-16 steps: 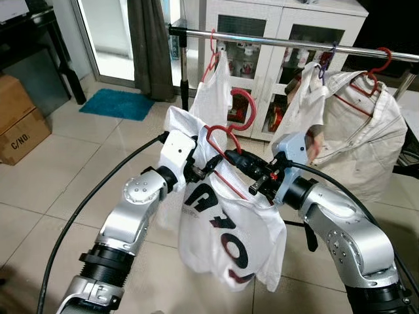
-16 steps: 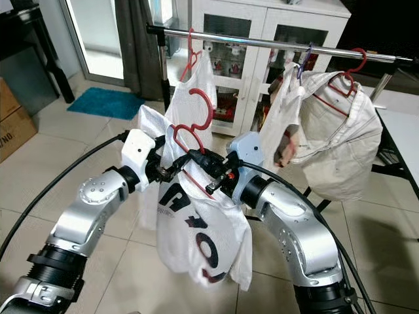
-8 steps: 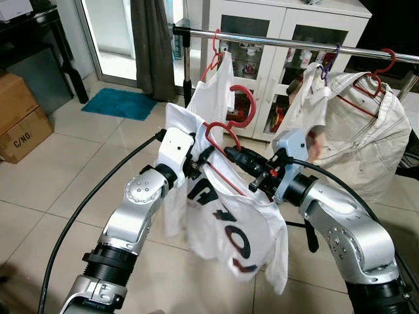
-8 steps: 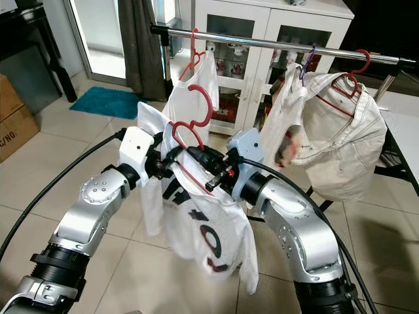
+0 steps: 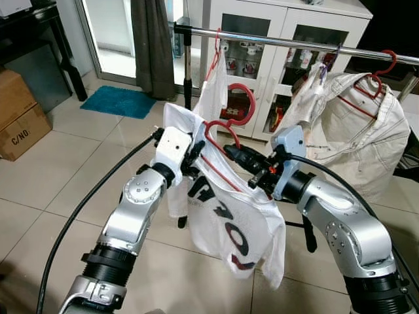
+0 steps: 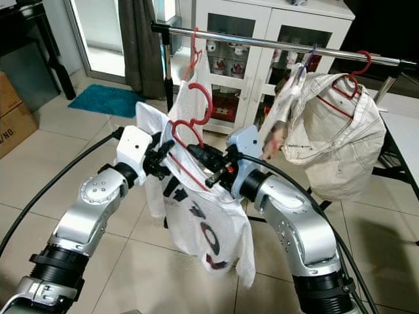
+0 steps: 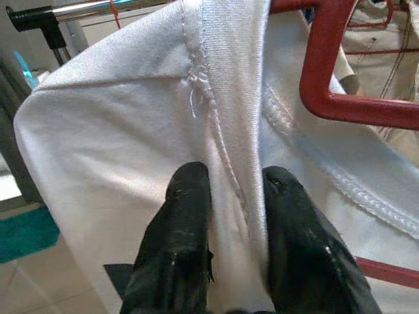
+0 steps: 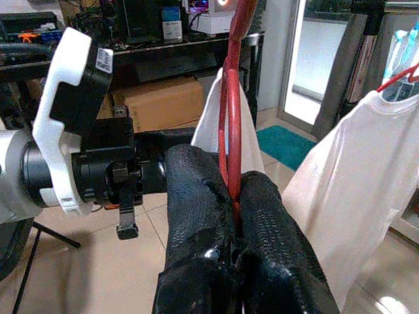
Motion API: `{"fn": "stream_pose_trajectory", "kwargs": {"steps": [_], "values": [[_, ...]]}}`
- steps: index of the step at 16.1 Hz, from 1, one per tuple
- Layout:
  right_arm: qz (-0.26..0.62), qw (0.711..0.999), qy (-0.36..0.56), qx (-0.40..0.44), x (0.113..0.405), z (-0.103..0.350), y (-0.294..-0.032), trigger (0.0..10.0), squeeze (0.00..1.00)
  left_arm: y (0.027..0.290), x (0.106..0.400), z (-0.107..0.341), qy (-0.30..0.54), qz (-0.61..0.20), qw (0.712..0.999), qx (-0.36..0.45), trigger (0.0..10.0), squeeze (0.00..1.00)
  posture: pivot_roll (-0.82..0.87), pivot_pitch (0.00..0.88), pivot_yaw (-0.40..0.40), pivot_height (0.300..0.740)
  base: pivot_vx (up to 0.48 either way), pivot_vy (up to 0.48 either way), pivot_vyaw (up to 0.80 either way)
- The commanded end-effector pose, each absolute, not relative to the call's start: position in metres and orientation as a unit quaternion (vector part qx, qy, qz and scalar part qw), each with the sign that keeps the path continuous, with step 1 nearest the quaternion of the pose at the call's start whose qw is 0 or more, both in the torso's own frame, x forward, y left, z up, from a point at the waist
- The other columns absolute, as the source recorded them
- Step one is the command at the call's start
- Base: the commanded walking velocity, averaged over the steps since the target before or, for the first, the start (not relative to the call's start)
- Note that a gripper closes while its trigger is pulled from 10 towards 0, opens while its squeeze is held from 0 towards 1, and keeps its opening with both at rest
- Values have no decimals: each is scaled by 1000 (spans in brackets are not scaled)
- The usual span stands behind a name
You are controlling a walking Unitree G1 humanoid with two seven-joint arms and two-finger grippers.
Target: Hang hanger
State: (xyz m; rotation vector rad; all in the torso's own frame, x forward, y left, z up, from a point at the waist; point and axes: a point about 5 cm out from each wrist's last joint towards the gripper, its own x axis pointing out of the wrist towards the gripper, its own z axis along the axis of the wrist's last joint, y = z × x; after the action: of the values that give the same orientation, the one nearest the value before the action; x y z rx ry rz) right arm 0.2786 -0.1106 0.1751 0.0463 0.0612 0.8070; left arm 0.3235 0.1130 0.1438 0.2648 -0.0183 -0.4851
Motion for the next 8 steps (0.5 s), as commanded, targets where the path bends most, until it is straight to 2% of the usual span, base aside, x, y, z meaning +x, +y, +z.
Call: {"fn": "stream_pose_trajectory", "kwargs": {"steps": [1,8], "values": [[384,923,16,20,281,181,-116,0,0,109,322,150,-27,-244,959,145,0,0,-119,0,-53,740,0,0,0],[375,927,21,10,284,179,-118,0,0,119,326,151,-35,-217,959,178,0,0,-118,0,-54,740,0,0,0]]}}
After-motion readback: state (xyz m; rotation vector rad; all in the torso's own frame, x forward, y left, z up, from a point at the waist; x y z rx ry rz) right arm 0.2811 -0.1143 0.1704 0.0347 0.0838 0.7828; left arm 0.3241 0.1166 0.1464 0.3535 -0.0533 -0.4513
